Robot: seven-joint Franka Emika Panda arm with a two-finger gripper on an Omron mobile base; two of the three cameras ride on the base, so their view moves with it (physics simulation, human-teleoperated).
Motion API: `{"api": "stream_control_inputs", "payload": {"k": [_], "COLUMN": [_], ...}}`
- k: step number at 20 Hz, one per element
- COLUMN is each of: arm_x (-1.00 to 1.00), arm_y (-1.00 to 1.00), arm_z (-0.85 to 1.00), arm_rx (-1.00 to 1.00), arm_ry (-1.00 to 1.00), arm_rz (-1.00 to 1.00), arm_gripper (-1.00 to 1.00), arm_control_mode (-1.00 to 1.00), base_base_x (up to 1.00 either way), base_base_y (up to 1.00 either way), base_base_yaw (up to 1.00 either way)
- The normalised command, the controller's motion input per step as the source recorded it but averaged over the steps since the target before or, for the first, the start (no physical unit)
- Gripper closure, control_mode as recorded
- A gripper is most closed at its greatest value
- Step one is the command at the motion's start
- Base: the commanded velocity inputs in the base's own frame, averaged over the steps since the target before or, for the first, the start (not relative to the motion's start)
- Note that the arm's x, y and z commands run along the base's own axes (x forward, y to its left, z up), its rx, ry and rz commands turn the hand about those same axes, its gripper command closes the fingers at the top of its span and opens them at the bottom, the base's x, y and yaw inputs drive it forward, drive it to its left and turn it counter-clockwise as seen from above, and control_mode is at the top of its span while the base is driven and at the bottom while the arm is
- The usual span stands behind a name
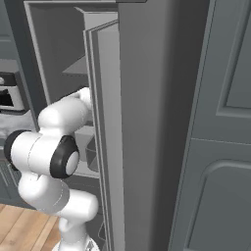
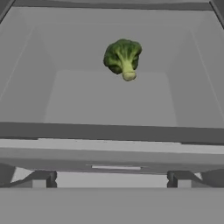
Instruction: Place the cold items (cucumber and broccoli) from the fridge in one tupperware on the dining counter. Place the warm items (kebab skewer and hot dog) in the stove area in another tupperware.
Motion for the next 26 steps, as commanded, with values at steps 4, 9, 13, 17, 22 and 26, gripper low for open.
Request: {"api": "stream_control_inputs", "payload": {"k": [4,9,13,17,22,26], "arm_x": [0.19,0.16,0.15,0.07,0.11,0.17], "arm_y": [0.0,0.0,0.0,0.0,0.0,0.0], "arm_z": [-0.12,-0.2,-0.18,-0.18,-0.13,-0.04], "arm_rx": [0.0,0.0,0.0,0.0,0.0,0.0], "arm_ry": [0.0,0.0,0.0,0.0,0.0,0.0], "arm_rz": [0.0,0.0,0.0,0.02,0.05,0.03], "arm_gripper": [-1.0,-1.0,-1.0,-1.0,-1.0,-1.0], "arm_control_mode": [-1.0,-1.0,-1.0,-1.0,-1.0,-1.0], "base_base_x": [0.0,0.0,0.0,0.0,0.0,0.0], "base_base_y": [0.0,0.0,0.0,0.0,0.0,0.0], "base_base_yaw": [0.0,0.0,0.0,0.0,0.0,0.0]}}
